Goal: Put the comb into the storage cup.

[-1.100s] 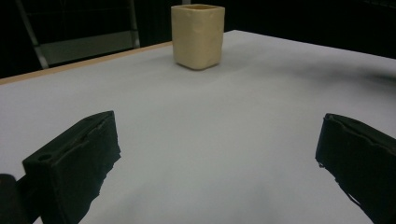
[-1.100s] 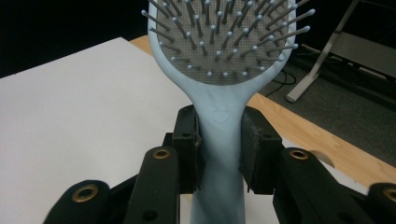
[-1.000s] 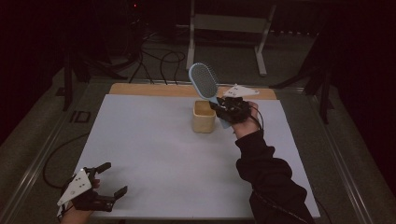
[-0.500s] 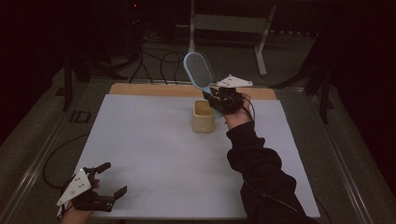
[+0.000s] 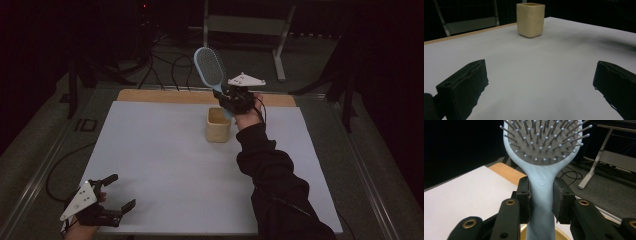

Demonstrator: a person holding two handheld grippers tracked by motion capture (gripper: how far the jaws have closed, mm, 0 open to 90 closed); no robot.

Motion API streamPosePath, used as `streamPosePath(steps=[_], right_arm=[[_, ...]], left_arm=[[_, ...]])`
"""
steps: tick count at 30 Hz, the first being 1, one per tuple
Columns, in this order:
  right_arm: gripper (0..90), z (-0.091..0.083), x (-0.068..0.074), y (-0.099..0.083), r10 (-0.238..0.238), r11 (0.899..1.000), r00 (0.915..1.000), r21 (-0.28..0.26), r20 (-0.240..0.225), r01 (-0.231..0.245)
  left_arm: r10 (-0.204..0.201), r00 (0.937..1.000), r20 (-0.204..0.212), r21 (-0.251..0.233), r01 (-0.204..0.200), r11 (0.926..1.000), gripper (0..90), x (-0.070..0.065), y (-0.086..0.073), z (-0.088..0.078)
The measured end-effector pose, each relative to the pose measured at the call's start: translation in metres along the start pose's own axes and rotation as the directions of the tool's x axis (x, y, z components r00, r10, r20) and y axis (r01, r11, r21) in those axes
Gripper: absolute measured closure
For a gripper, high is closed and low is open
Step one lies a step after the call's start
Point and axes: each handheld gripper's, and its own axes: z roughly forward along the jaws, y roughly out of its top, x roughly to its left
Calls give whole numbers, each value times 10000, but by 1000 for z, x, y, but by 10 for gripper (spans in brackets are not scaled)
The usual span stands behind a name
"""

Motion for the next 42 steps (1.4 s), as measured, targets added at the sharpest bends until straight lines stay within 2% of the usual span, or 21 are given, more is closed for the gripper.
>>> streamPosePath(steps=[9, 11, 16, 18, 20, 24, 27, 30, 42], right_arm=[[701, 19, -1, 3, 299, 9988, 9995, -397, -120, -304], [701, 22, 0, 3, 416, 9980, 9991, -484, -58, -418], [701, 31, 2, 3, 361, 9964, 9993, -764, 2, -360], [701, 34, 3, 2, 417, 9959, 9990, -807, 185, -401], [701, 35, 2, 1, 561, 9945, 9984, -897, 107, -550], [701, 38, 0, -1, 354, 9931, 9994, -1120, 9, -351], [701, 39, -2, -4, 360, 9912, 9991, -1266, -213, -384], [701, 41, -6, -10, 333, 9895, 9991, -1397, -251, -365], [701, 49, -17, -34, 932, 9869, 9951, -1294, -328, -967]], left_arm=[[-4, 10000, 36, 7, 4, 10000, 0, 1, 0, 0], [-8, 10000, 45, -2, 8, 10000, 0, 0, -1, 0], [20, 10000, 37, -25, -20, 10000, 0, 1, 0, -1], [9, 10000, 44, -26, -9, 10000, 0, 1, 0, -1], [-11, 10000, 62, -42, 12, 10000, 0, 1, -1, -1], [-30, 10000, 84, -41, 31, 10000, 0, 1, -1, -1], [-16, 10000, 85, -43, 17, 10000, 0, 0, -1, -1], [-8, 10000, 87, -10, 8, 10000, 0, 1, -1, -1], [-27, 9999, 99, -8, 27, 10000, 0, 1, -1, -1]])
